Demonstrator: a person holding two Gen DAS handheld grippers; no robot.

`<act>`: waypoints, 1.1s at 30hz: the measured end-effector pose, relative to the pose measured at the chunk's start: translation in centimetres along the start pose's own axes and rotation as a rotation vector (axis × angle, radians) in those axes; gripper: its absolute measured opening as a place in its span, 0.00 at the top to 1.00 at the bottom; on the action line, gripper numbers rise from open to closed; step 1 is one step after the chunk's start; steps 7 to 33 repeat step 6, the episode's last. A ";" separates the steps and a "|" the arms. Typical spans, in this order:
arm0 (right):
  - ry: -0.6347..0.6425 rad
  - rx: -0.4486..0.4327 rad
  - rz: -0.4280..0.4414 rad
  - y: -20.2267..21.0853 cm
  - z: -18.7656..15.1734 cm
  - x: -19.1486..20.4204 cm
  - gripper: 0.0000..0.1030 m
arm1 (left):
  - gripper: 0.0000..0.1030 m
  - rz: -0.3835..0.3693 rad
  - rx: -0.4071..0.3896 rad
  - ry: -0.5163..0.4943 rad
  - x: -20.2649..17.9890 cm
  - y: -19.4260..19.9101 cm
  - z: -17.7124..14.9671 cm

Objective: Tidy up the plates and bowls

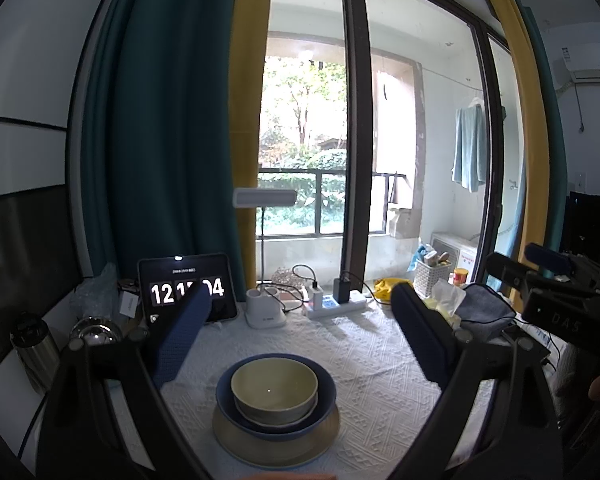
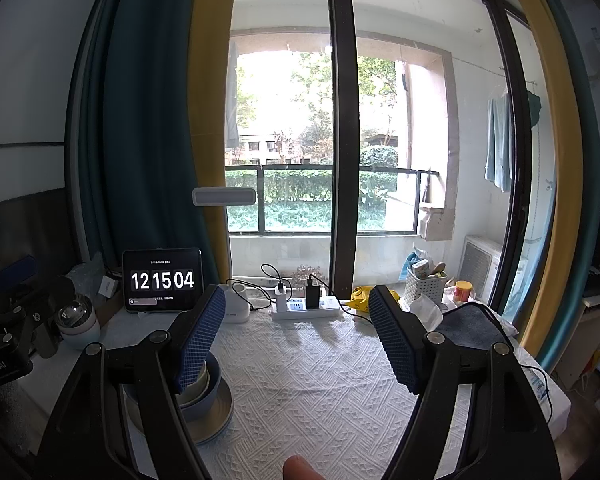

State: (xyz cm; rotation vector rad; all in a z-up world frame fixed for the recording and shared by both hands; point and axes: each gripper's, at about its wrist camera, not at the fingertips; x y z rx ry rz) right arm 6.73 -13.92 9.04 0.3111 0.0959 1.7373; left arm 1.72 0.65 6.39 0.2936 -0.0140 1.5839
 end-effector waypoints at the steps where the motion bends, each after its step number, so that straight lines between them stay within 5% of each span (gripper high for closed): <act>1: 0.000 0.001 0.000 0.0 0.0 0.0 0.25 | 0.10 0.001 -0.001 0.000 -0.1 0.0 0.0; 33: -0.001 0.001 0.000 0.0 0.0 0.0 0.25 | 0.10 -0.001 -0.002 -0.002 0.0 -0.1 0.0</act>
Point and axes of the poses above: each gripper's, at about its wrist camera, not at the fingertips, and y roughly against the way its jaws point, x to its left, z to its top, and after that the axes turned 15 degrees about -y, right-handed
